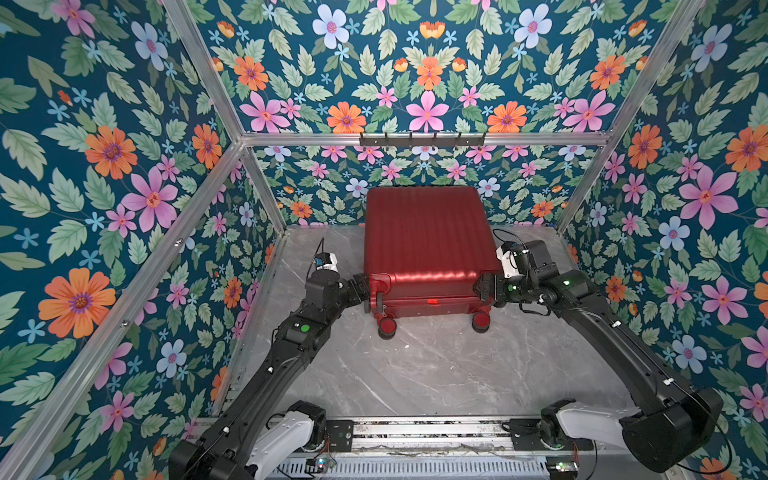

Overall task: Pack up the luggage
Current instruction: 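Lower the left gripper to the silver zipper pull while the right braces the wheel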

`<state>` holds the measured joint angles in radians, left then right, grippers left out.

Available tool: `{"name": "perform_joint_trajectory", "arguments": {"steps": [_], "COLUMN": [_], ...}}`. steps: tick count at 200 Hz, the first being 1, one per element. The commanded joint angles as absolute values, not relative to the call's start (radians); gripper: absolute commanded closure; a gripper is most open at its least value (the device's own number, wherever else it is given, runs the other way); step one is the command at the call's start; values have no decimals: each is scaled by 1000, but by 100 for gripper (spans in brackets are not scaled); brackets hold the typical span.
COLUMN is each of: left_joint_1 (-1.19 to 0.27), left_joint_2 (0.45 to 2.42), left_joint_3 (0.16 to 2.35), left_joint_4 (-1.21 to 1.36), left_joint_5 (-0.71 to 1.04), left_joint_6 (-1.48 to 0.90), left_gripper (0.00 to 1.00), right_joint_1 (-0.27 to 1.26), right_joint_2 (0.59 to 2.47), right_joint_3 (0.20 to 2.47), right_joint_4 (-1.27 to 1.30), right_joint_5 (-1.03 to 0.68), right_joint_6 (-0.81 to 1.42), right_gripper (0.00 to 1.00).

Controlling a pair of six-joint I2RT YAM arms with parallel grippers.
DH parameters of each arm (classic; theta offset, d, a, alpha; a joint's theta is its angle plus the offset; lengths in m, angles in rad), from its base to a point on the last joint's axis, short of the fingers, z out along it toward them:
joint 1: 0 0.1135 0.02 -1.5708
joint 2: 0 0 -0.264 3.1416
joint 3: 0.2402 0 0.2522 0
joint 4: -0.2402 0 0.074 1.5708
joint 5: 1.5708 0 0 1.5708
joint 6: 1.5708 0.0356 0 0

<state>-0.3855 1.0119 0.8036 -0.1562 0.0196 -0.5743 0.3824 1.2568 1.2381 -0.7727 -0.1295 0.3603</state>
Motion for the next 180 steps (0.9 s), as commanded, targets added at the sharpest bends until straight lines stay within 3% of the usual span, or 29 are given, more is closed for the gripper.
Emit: {"name": "perform_joint_trajectory", "arguments": {"steps": [1, 53, 93, 129, 146, 180], "left_joint_1": [-369, -350, -350, -360, -369, -377], "left_joint_2": [1054, 1092, 836, 590, 523, 474], "left_joint_3": [795, 823, 736, 544, 454, 282], "left_joint_4": [-50, -4, -128, -110, -78, 71], "left_joint_5": [129, 123, 15, 67, 90, 88], "left_joint_6": [-561, -516, -410, -414, -447, -527], "left_gripper": [11, 13, 14, 19, 23, 21], "right_joint_1": [384, 385, 383, 383, 383, 383], "right_joint_2": [1262, 1257, 1234, 1239, 1247, 1258], "right_joint_3": [1224, 1201, 1214, 1242, 1254, 1268], "right_joint_4": [-731, -706, -725, -735, -738, -746], "right_joint_5": [-190, -218, -197, -186, -181, -187], "right_joint_6": [381, 406, 395, 384, 383, 386], "right_gripper": [1, 1, 1, 1, 1, 1]}}
